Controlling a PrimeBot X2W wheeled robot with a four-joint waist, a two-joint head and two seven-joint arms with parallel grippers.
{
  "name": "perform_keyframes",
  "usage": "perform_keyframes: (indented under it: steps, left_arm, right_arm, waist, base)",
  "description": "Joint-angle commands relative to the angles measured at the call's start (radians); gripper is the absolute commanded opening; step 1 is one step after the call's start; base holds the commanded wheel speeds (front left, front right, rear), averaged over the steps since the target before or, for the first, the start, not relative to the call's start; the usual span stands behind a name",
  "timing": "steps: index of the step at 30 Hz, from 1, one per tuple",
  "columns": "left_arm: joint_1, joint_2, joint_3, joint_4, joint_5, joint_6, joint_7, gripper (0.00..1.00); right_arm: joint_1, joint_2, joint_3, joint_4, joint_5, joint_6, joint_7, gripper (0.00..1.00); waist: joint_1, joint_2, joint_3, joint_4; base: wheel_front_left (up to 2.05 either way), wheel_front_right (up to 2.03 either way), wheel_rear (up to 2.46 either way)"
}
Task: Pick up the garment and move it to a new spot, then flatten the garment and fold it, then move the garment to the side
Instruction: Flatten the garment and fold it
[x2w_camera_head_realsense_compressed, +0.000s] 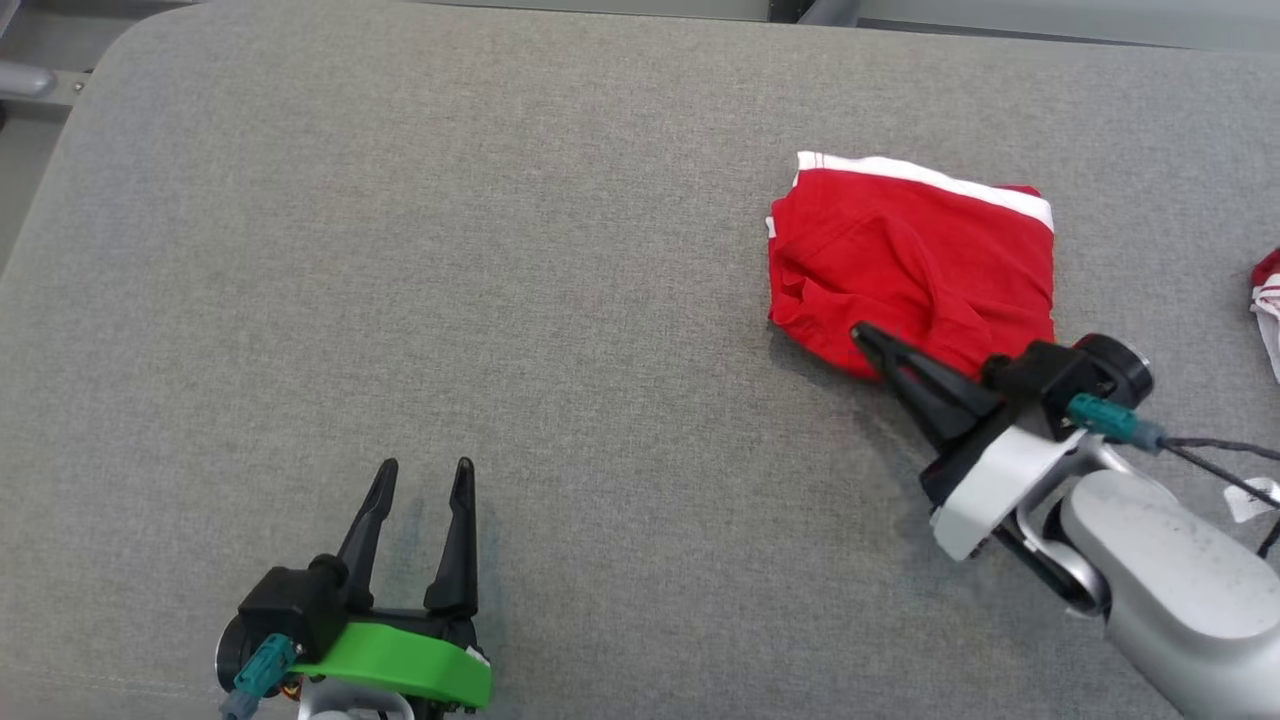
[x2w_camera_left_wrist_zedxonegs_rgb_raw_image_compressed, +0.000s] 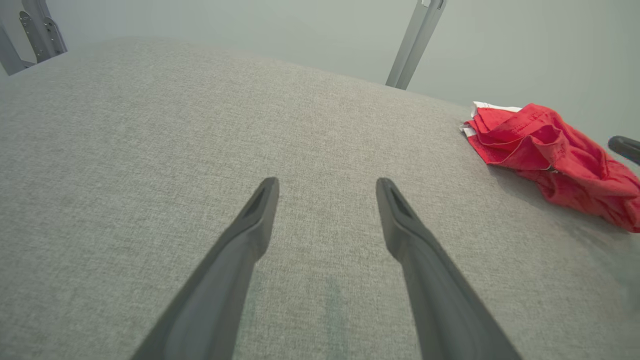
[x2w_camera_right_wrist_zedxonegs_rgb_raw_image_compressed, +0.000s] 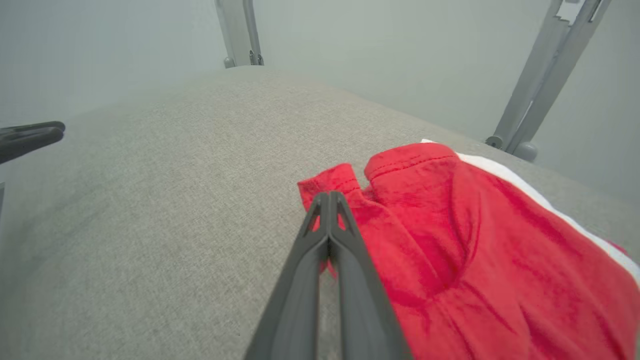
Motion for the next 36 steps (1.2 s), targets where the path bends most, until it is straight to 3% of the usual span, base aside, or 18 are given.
perform_keyframes:
  steps: [1, 5, 15, 22, 36]
  left_arm:
    - [0.004, 0.001, 0.003, -0.008, -0.001, 0.002, -0.003, 1.00]
    - [-0.023, 0.001, -0.006, -0.013, 0.007, -0.003, -0.003, 1.00]
    - [-0.071, 0.001, -0.040, -0.010, 0.012, -0.008, -0.003, 1.00]
    - [-0.079, 0.001, -0.047, -0.005, 0.002, 0.001, -0.003, 1.00]
    - [-0.047, 0.001, -0.037, 0.003, 0.000, 0.005, -0.003, 1.00]
  right_arm:
    - [0.013, -0.021, -0.040, -0.006, -0.005, -0.001, -0.002, 0.00]
    - [-0.030, -0.059, -0.112, 0.022, -0.024, -0.001, -0.002, 0.00]
    - [-0.176, -0.095, -0.145, 0.184, -0.009, -0.001, -0.002, 0.00]
    - [-0.249, -0.074, -0.086, 0.294, 0.002, -0.001, -0.002, 0.00]
    - [-0.173, -0.030, 0.029, 0.242, 0.022, -0.001, -0.002, 0.00]
  waist:
    - [0.0000, 0.0050, 0.010, -0.011]
    - [0.0000, 0.0050, 0.046, -0.013]
    - [0.0000, 0.0050, 0.137, 0.031]
    - [0.0000, 0.0050, 0.157, 0.068]
    - [0.0000, 0.0050, 0.084, 0.053]
  base:
    - [0.00, 0.00, 0.00]
    - [0.00, 0.00, 0.00]
    - [0.00, 0.00, 0.00]
    - [0.00, 0.00, 0.00]
    - [0.00, 0.00, 0.00]
